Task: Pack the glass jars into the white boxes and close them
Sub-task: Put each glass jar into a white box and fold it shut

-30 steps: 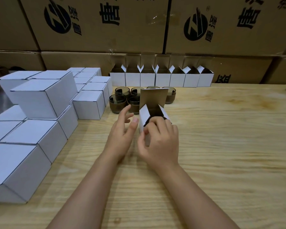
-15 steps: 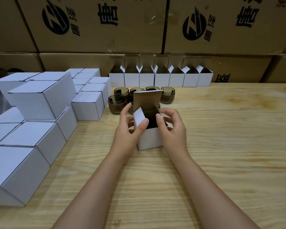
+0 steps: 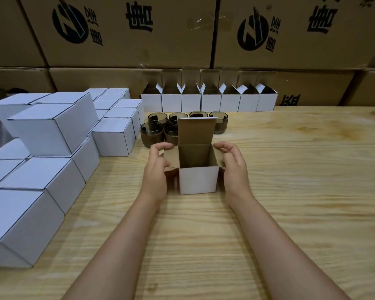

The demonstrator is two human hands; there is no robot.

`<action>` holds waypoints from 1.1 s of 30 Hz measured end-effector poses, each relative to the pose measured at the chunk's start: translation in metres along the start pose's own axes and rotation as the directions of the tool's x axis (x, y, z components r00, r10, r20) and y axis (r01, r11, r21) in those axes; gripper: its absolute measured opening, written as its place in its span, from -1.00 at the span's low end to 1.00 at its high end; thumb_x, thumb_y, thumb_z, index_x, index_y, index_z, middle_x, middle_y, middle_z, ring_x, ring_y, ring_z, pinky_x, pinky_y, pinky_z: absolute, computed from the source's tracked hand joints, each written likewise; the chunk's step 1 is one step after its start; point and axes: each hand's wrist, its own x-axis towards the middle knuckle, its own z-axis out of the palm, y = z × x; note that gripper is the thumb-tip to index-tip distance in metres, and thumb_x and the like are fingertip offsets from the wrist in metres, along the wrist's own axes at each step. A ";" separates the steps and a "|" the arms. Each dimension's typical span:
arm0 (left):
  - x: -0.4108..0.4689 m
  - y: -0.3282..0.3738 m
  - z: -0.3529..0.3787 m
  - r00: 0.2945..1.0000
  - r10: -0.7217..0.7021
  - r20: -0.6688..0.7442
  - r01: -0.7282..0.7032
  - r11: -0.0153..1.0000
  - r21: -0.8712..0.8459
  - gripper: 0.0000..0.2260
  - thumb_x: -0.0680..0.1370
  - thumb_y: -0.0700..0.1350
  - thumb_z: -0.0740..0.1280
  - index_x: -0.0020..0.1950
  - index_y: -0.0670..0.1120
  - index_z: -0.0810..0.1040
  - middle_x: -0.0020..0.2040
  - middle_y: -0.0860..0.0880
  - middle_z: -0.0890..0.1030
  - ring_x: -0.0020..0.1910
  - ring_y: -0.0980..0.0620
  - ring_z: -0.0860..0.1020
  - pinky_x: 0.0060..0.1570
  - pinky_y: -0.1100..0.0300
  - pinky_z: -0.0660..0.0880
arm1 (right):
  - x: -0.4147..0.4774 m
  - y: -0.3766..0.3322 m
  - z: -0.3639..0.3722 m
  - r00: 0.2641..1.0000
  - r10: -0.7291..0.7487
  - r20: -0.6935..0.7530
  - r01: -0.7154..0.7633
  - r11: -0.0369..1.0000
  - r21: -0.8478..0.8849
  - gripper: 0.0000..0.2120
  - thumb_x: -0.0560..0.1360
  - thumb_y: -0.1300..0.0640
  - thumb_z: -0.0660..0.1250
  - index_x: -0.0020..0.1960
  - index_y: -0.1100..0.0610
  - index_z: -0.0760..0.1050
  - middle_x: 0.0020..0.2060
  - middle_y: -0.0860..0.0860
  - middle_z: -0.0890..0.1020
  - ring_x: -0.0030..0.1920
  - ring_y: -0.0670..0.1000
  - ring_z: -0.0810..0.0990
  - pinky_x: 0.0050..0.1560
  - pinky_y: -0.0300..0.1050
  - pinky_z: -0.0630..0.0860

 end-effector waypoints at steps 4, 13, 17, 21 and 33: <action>-0.004 0.002 0.001 0.995 0.055 0.078 -0.055 0.998 0.002 -0.56 0.30 -0.20 0.07 0.10 0.04 0.50 -0.05 0.00 0.62 -0.11 -0.03 0.52 -0.20 0.17 0.46 | -0.001 -0.006 -0.006 0.986 -0.031 0.164 0.038 0.998 -0.040 -0.56 0.50 0.23 0.01 0.11 -0.10 0.57 0.18 -0.09 0.57 0.04 -0.22 0.56 -0.15 -0.39 0.50; -0.010 0.006 0.005 0.980 0.058 0.190 -0.089 0.983 0.161 -0.55 0.39 -0.10 0.07 0.23 0.11 0.50 0.28 0.03 0.53 0.26 0.17 0.48 0.14 0.28 0.43 | 0.000 -0.007 -0.005 0.979 -0.060 0.193 0.108 0.962 -0.250 -0.51 0.40 0.09 -0.02 0.24 -0.06 0.48 0.23 -0.07 0.51 0.31 -0.15 0.40 0.38 -0.18 0.31; -0.013 0.004 0.002 0.971 0.066 0.230 -0.154 0.909 0.388 -0.36 0.31 0.30 0.33 0.36 0.16 0.40 0.34 0.11 0.46 0.33 0.17 0.40 0.27 0.23 0.36 | 0.002 -0.009 -0.007 0.974 -0.054 0.221 0.116 0.953 -0.280 -0.54 0.48 0.17 0.01 0.28 0.01 0.49 0.28 0.00 0.50 0.32 -0.12 0.40 0.36 -0.21 0.30; -0.014 0.005 0.001 0.971 0.086 0.222 -0.180 0.876 0.447 -0.19 0.19 0.30 0.46 0.41 0.17 0.36 0.33 0.20 0.44 0.32 0.28 0.38 0.27 0.33 0.33 | 0.007 -0.022 -0.013 0.976 -0.033 0.215 0.136 0.865 -0.483 -0.56 0.55 0.30 0.07 0.31 -0.02 0.48 0.19 -0.06 0.43 0.30 -0.09 0.35 0.24 -0.33 0.29; -0.008 0.003 0.006 0.964 0.100 0.248 -0.198 0.890 0.410 -0.26 0.17 0.23 0.49 0.32 0.13 0.39 0.25 0.12 0.51 0.27 0.17 0.47 0.29 0.07 0.43 | 0.074 -0.060 0.114 0.748 0.029 0.663 0.660 0.067 -0.748 -0.61 0.56 0.04 0.23 0.36 0.07 0.42 0.36 0.07 0.36 0.36 0.13 0.24 0.33 0.03 0.22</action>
